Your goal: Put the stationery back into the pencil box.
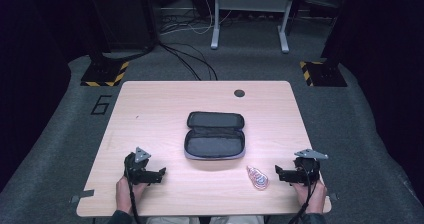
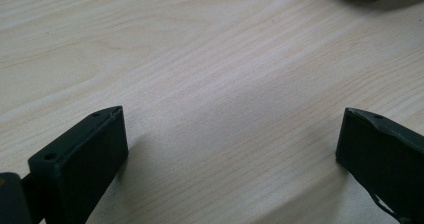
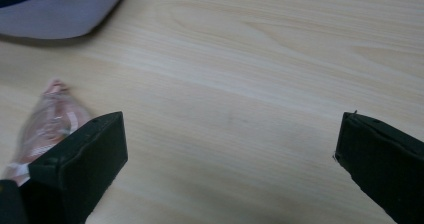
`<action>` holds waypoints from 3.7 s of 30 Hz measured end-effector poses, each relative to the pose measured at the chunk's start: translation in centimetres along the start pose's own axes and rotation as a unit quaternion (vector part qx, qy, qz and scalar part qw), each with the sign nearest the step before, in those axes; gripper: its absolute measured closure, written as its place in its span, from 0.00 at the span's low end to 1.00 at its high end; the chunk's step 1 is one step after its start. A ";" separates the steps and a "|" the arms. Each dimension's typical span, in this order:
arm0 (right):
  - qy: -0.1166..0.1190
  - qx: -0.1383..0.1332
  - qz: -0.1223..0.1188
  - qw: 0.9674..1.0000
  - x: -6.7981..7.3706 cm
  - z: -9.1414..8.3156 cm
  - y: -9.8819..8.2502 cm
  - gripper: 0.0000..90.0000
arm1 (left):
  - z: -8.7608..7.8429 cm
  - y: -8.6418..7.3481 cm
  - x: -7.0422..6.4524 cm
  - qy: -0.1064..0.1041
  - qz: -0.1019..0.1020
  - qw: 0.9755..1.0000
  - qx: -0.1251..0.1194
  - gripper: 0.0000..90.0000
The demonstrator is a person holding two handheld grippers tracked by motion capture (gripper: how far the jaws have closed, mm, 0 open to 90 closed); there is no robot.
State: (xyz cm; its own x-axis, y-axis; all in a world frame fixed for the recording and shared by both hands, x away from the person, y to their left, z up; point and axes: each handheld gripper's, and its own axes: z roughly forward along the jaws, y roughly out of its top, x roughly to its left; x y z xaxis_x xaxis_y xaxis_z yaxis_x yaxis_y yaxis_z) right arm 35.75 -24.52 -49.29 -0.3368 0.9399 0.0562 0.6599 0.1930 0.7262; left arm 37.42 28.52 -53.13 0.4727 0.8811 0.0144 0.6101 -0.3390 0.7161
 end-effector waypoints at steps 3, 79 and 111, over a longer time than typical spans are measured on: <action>0.026 -0.010 -0.014 1.000 1.4 -0.7 0.1 0.01 | 0.0 0.0 0.0 0.000 0.001 1.000 0.000 0.00; 0.072 -0.022 -0.098 0.992 7.5 -0.7 -0.9 0.43 | 0.0 0.0 0.1 -0.002 0.007 1.000 0.003 0.00; 0.080 -0.055 -0.137 0.986 9.1 -1.7 6.5 0.43 | 0.0 0.0 0.1 -0.002 0.007 1.000 0.003 0.00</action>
State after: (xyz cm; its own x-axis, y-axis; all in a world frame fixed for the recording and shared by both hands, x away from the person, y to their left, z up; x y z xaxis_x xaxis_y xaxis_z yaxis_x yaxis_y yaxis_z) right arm 35.86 -15.22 -42.95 -0.6000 0.7983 -0.0514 0.4549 0.3934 0.7989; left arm 37.42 28.59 -53.09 0.4839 0.8749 0.0217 0.6071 -0.3534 0.7117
